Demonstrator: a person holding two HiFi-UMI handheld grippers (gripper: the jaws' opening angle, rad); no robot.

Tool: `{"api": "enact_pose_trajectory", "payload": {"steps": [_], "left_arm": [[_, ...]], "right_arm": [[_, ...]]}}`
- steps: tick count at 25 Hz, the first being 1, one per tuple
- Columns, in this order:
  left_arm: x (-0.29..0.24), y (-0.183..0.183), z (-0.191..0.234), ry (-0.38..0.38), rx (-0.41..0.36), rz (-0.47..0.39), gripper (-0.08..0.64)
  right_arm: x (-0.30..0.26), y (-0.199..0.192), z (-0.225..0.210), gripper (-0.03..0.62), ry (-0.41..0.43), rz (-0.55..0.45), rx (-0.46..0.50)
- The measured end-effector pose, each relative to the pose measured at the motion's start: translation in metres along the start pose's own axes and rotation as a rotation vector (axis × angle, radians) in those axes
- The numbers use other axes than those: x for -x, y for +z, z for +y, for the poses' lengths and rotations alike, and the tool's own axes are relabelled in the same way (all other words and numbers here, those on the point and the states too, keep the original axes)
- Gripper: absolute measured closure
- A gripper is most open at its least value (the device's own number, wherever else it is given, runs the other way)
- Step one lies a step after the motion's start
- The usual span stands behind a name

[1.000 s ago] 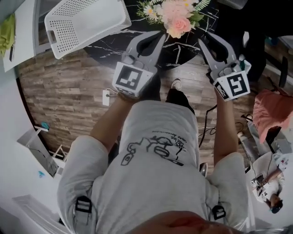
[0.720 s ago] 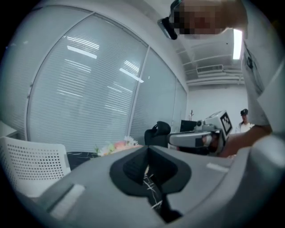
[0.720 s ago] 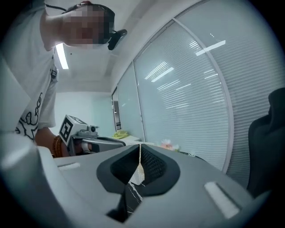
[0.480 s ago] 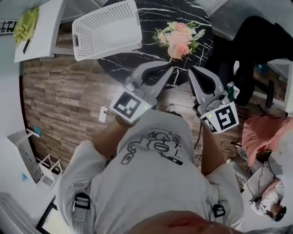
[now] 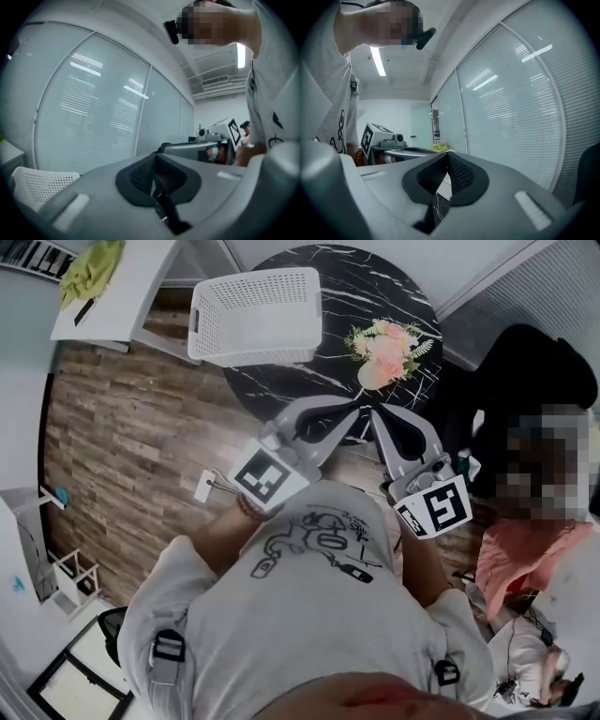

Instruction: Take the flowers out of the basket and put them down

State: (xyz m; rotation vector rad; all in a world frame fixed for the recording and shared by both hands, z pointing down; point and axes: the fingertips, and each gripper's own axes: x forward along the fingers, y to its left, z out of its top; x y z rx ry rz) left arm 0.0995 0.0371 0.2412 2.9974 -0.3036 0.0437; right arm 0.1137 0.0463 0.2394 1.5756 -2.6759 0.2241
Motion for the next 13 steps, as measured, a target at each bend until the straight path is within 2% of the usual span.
{"api": "enact_pose_trajectory", "payload": {"steps": [3, 6, 13], "left_arm": [[0.014, -0.008, -0.001, 0.025, 0.009, 0.009, 0.558], [0.022, -0.002, 0.003, 0.047, 0.021, -0.006, 0.558], [0.022, 0.011, 0.002, 0.043, 0.009, -0.010, 0.558]], "right_arm": [[-0.006, -0.009, 0.014, 0.584, 0.017, 0.006, 0.008], [-0.011, -0.007, 0.022, 0.584, 0.024, 0.006, 0.002], [-0.011, 0.001, 0.025, 0.584, 0.021, 0.019, 0.038]]}}
